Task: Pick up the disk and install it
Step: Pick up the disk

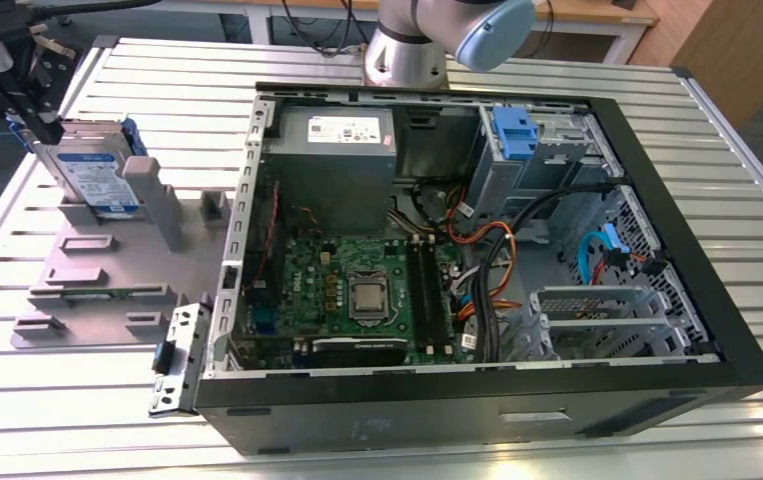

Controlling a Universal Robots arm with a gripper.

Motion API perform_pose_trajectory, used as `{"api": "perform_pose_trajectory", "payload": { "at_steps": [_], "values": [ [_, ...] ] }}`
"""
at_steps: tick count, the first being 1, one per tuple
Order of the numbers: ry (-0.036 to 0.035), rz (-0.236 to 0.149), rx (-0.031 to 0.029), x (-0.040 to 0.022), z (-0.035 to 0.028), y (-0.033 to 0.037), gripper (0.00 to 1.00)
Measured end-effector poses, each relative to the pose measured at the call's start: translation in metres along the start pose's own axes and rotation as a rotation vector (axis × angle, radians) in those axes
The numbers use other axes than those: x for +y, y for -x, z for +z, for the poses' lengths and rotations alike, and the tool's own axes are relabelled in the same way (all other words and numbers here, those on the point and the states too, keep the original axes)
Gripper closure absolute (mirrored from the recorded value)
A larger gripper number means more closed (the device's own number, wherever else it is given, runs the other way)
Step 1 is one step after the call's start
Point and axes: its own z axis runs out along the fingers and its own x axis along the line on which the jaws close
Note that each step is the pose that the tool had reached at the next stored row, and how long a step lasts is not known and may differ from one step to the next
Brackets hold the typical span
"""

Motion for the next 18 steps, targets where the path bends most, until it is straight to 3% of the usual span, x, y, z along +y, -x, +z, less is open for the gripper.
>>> {"api": "perform_pose_trajectory", "payload": {
  "at_steps": [6, 8, 18],
  "values": [
    [0.0001, -0.003, 0.0001, 0.0000, 0.0000, 0.0000, 0.89],
    [0.0014, -0.059, 0.0026, -0.0001, 0.0000, 0.0000, 0.89],
    [0.0016, -0.064, 0.0028, -0.0001, 0.0000, 0.0000, 0.89]
  ]
}}
